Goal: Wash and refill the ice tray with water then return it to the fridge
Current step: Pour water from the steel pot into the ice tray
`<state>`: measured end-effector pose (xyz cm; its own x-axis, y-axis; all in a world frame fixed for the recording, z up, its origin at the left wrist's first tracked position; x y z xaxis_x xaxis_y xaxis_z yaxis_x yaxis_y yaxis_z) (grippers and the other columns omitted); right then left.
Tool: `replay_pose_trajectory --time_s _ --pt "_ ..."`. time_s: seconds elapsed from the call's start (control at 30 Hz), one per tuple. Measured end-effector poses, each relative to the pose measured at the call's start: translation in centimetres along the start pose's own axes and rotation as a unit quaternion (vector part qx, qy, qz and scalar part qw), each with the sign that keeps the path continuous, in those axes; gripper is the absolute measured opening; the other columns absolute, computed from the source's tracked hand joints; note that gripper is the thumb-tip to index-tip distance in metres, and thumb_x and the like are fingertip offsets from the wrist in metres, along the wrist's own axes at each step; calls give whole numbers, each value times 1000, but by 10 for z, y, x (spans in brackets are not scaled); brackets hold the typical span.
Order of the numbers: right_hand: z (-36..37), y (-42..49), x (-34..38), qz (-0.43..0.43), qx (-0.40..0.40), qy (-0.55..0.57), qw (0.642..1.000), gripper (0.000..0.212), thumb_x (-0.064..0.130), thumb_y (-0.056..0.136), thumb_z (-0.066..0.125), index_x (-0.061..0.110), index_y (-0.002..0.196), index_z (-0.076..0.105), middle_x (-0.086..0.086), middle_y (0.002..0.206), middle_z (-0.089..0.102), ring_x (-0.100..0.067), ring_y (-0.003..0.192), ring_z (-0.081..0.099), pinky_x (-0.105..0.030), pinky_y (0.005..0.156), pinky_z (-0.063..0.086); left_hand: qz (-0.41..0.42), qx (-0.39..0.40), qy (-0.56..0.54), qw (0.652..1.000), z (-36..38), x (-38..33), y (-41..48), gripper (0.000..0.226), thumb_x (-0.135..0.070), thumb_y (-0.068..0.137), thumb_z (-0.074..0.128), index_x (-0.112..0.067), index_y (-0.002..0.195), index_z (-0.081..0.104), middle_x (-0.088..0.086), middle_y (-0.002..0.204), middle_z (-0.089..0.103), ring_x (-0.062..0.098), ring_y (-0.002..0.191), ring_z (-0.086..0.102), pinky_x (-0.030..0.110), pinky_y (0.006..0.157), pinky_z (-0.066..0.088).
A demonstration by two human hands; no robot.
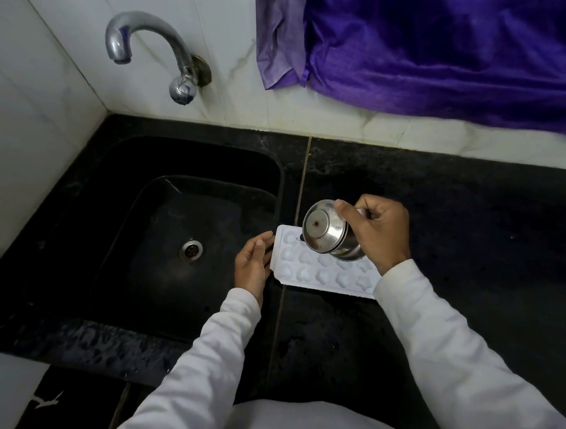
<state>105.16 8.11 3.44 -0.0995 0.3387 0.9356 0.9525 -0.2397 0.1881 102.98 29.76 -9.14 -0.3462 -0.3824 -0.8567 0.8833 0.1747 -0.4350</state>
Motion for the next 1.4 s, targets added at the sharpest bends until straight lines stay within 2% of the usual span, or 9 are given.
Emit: replay_pose_trajectory --time_s 0.1,0.27,0.53,0.73,0.9,1.03,1.17,1.4 --pt "1 0 1 0 2 0 1000 48 18 84 77 13 50 43 14 44 40 -5 47 36 -19 54 37 -7 -1 2 1000 0 0 -1 28 -23 107 43 -11 117 67 8 118 73 21 107 71 29 78 57" --pt "0 1 2 -8 2 -4 1000 47 17 85 77 12 51 44 14 44 41 -5 46 37 -15 53 36 -24 4 -2 1000 -1 0 0 37 -38 106 41 -14 116 67 4 117 74 21 109 71 38 92 55" --pt "0 1 4 -14 1 -13 1000 47 18 84 78 14 50 45 13 45 42 -5 46 38 -16 54 37 -23 2 12 1000 -2 3 2 37 -39 106 41 -16 117 68 5 121 73 24 114 68 43 99 53" --pt "0 2 6 -14 0 -11 1000 47 18 85 77 14 50 45 13 45 41 -5 46 38 -16 53 37 -28 1 16 999 -1 1 1 35 -37 107 41 -17 115 67 4 119 73 21 112 69 38 91 54" --pt "-2 1 3 20 -4 18 1000 47 18 85 77 8 52 45 12 46 40 -5 48 36 -19 54 39 -28 1 18 999 -1 -1 -1 33 -36 106 41 -18 114 67 2 115 74 19 109 70 32 83 54" --pt "-4 -2 -4 66 -8 68 995 49 21 85 77 0 56 44 -6 53 40 -16 55 38 -26 58 40 -29 1 16 999 -1 -1 0 33 -35 106 41 -17 115 67 3 117 74 20 110 69 32 83 54" --pt "-7 -6 -8 92 -13 92 991 49 20 85 77 10 51 43 -2 52 39 -16 55 37 -27 58 39 -30 3 15 999 -2 0 0 33 -35 106 41 -17 115 67 4 118 73 20 110 69 32 84 54" --pt "-8 -17 -5 65 3 63 996 51 19 85 77 20 47 43 5 48 39 -10 51 37 -28 58 41 -30 4 16 999 -2 0 0 34 -35 107 41 -16 116 67 5 119 73 21 110 69 33 85 54"
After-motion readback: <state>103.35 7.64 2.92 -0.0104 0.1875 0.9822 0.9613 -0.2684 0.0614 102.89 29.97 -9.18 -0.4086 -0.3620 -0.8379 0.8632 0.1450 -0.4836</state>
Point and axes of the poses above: each hand's wrist, its own y-axis towards the middle knuckle, its own z-axis out of the palm, x = y × z, the point moved 5 cm from there along y, towards the middle knuckle
